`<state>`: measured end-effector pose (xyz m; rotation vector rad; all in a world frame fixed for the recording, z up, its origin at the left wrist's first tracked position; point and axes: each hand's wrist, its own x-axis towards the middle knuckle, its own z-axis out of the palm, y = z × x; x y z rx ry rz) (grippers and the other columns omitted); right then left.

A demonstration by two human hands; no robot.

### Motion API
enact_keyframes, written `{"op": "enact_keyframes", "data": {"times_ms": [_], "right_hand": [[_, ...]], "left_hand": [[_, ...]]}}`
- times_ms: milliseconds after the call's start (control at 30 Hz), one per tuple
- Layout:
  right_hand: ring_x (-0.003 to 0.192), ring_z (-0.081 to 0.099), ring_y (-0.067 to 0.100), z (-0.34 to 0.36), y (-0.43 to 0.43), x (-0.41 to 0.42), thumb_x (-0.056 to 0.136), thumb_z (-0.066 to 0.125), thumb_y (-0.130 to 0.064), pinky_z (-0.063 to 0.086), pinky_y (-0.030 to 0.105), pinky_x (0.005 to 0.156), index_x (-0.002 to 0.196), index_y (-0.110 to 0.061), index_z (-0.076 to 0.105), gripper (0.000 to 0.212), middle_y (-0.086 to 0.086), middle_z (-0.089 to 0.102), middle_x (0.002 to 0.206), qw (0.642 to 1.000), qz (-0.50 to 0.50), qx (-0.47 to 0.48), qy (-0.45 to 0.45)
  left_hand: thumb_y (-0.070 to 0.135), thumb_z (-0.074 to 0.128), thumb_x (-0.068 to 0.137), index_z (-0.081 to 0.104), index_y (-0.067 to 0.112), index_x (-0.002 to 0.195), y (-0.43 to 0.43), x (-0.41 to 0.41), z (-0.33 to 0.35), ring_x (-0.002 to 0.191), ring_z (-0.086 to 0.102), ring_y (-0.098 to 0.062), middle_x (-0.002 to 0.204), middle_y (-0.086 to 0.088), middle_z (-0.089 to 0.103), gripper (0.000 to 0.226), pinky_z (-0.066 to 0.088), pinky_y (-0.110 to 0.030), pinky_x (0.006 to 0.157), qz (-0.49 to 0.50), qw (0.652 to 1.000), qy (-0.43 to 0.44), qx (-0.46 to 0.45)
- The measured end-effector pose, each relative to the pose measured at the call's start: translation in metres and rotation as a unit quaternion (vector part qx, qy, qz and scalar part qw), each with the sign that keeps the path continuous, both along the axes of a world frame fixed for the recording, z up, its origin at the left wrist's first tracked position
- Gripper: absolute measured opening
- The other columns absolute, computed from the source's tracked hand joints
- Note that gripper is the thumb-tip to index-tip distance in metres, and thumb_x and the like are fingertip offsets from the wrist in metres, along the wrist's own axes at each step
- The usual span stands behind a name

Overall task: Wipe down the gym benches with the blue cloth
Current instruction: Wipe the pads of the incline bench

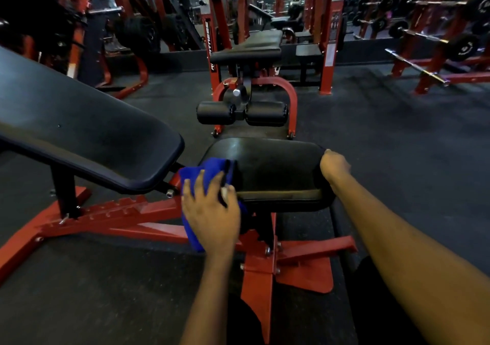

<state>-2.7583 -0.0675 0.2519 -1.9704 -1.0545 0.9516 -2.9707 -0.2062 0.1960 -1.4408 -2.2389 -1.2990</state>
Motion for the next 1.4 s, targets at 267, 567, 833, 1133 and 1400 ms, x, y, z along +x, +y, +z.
{"op": "enact_keyframes", "data": {"times_ms": [267,567,833,1133,1400], "right_hand": [[0.119,0.052,0.032,-0.009,0.01,0.005,0.107,0.028,-0.035,0.039,0.034,0.092,0.143,-0.006,0.045,0.048,0.02,0.05,0.139,1.0,0.011,0.014,-0.014],[0.115,0.051,0.032,-0.014,0.014,0.006,0.106,0.028,-0.03,0.036,0.033,0.089,0.139,-0.013,0.051,0.044,0.016,0.051,0.137,0.999,0.018,0.032,0.015],[0.124,0.05,0.034,-0.01,0.011,0.001,0.108,0.025,-0.034,0.04,0.039,0.1,0.141,-0.01,0.047,0.046,0.02,0.05,0.138,0.998,0.026,0.022,-0.045],[0.121,0.051,0.034,-0.013,0.014,0.003,0.107,0.026,-0.032,0.04,0.043,0.103,0.141,-0.01,0.047,0.046,0.02,0.05,0.138,0.997,0.034,0.023,-0.059],[0.126,0.048,0.037,-0.011,0.015,0.002,0.107,0.025,-0.032,0.038,0.042,0.106,0.141,-0.008,0.046,0.047,0.022,0.048,0.14,0.997,0.037,0.028,-0.067]], "left_hand": [[0.053,0.035,0.088,0.039,0.048,0.141,0.113,-0.045,0.053,0.144,0.024,-0.031,0.157,0.01,0.031,0.053,0.025,-0.049,0.116,-0.134,0.937,0.011,-0.323],[0.066,0.029,0.083,0.035,0.048,0.144,0.129,-0.065,0.055,0.144,0.024,-0.032,0.16,0.005,0.024,0.063,0.024,-0.049,0.116,-0.151,0.924,-0.001,-0.352],[0.074,0.029,0.078,0.027,0.051,0.146,0.094,-0.063,0.045,0.149,0.014,-0.029,0.162,0.004,0.017,0.071,0.018,-0.049,0.117,-0.139,0.925,0.011,-0.353],[0.053,0.036,0.096,0.032,0.051,0.145,0.153,-0.067,0.067,0.141,0.027,-0.038,0.161,0.003,0.022,0.049,0.023,-0.049,0.116,-0.13,0.916,-0.052,-0.377],[0.051,0.035,0.096,0.032,0.047,0.146,0.03,0.04,0.052,0.147,0.013,-0.034,0.162,0.002,0.019,0.05,0.015,-0.056,0.114,-0.109,0.951,0.126,-0.259]]}}
